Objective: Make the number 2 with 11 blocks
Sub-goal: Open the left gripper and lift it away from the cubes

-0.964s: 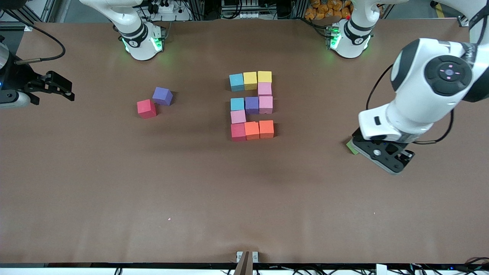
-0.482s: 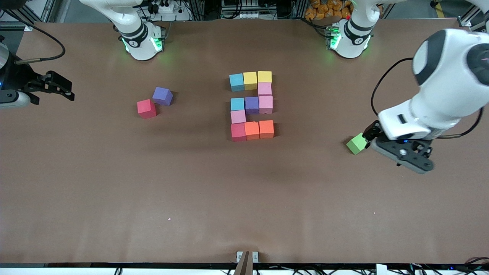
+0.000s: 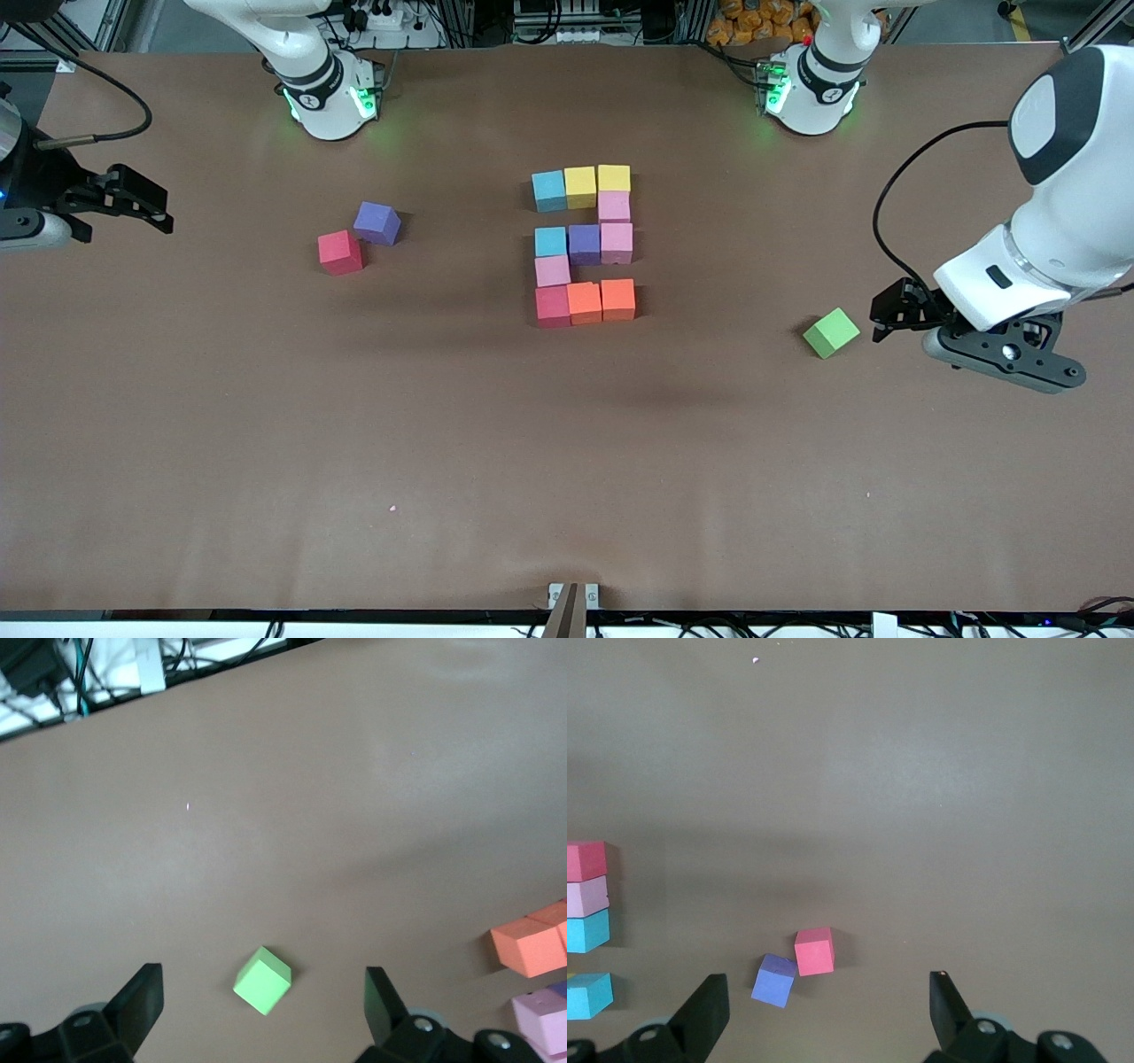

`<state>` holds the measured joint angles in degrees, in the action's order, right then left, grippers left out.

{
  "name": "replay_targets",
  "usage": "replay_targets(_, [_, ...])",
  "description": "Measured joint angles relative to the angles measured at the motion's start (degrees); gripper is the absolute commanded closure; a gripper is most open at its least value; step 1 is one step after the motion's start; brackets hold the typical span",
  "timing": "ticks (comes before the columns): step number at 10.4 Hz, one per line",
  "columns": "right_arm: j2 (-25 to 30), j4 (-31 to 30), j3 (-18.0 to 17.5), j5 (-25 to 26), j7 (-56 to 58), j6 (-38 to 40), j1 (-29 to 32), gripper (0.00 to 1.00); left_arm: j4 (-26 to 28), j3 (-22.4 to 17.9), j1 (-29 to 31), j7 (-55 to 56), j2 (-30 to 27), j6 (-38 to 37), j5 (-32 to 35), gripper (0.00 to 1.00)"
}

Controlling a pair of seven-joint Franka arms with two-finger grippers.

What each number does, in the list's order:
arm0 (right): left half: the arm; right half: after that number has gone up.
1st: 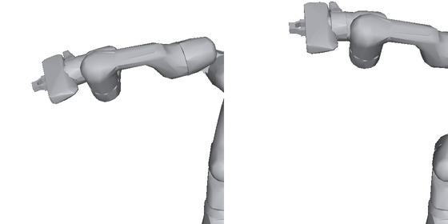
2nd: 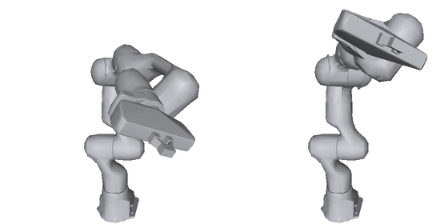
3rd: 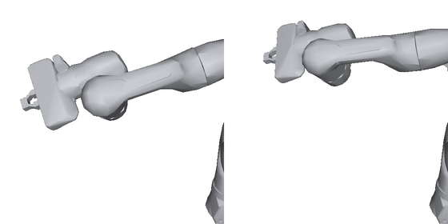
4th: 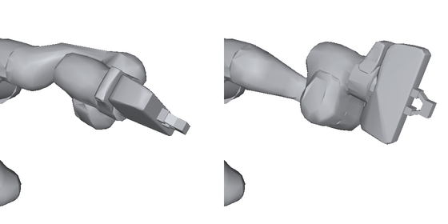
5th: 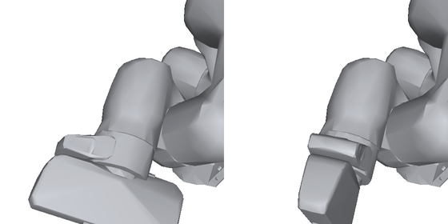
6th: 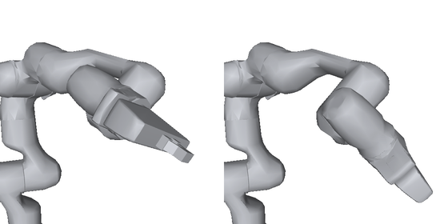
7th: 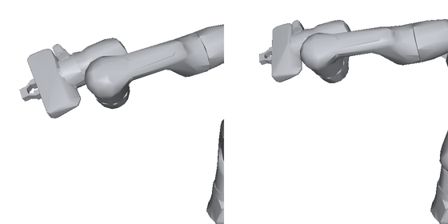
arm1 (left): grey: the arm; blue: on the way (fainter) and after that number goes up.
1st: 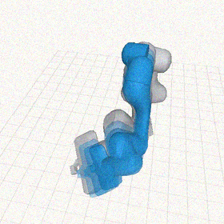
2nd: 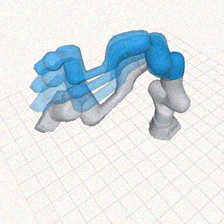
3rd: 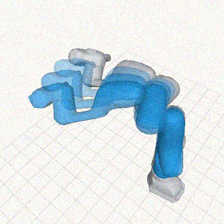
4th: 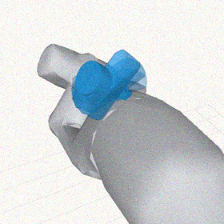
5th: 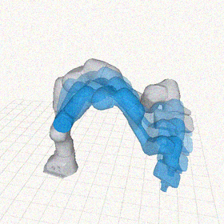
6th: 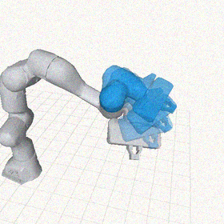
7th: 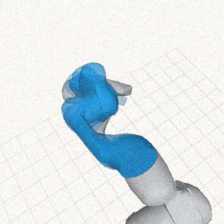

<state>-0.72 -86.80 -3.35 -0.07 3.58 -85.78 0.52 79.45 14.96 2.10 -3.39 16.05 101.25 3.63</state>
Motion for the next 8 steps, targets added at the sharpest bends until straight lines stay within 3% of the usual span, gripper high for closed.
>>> replay_targets(5, [0.0, -0.1, 0.0, 0.0, 0.0, 0.0, 0.0, 0.00, 0.3, -0.1, 0.9, 11.6, -3.2, -10.4, 0.0, 0.00])
replay_targets(8, [0.0, -0.2, 0.0, 0.0, 0.0, 0.1, 0.0, 0.00, 5.2, -0.1, 1.4, 12.8, -8.4, -11.4, 0.0, 0.00])
